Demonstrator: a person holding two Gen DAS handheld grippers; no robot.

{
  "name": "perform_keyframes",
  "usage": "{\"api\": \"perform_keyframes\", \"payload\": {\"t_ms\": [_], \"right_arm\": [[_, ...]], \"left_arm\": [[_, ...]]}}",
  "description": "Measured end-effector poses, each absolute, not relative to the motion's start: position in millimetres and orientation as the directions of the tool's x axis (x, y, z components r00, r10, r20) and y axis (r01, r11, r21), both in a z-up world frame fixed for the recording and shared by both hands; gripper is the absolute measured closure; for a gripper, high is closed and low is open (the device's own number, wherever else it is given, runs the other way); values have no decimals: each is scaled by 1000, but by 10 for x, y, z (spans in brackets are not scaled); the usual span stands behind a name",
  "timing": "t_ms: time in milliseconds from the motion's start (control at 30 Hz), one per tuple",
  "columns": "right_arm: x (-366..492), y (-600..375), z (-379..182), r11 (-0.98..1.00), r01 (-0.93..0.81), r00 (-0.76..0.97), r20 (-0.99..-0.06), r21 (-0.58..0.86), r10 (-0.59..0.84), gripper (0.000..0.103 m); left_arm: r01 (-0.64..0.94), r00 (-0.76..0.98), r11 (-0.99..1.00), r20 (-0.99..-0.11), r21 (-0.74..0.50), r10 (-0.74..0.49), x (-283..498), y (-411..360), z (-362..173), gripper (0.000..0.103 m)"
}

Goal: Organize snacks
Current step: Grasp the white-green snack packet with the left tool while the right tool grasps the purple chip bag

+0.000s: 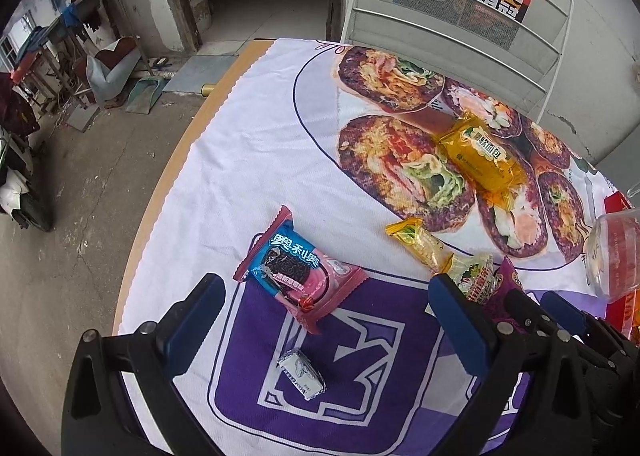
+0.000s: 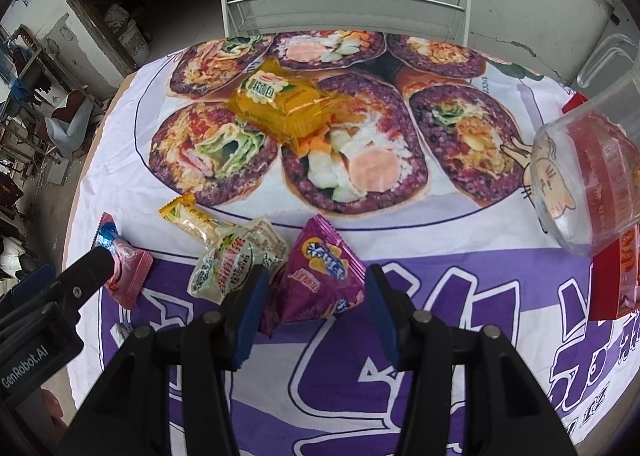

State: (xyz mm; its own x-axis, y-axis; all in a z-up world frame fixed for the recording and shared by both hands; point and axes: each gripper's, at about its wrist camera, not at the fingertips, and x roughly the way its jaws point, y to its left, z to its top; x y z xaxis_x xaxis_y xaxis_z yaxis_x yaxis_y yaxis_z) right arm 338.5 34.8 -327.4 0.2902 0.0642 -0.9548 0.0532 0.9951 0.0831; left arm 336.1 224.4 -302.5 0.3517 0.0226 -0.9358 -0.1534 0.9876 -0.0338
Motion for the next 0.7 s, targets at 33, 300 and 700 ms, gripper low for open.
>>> {"api": "perform_keyframes", "payload": {"t_ms": [33, 300, 700], "right_arm": [[3389, 354, -3285, 995, 57, 289, -955, 83, 63, 55], [3410, 361, -3352, 988, 125, 275, -960, 87, 50, 64], [3442, 392, -3441, 980, 187, 276, -961, 69, 14, 73]], "left_arm": [[-152, 350, 988, -936, -33, 22, 3360, 2241, -3031, 0], [-137, 355, 990, -935, -23, 28, 3353, 2219, -3045, 0], [-117, 365, 993, -931, -26, 18, 3357, 2192, -3052, 0]]}}
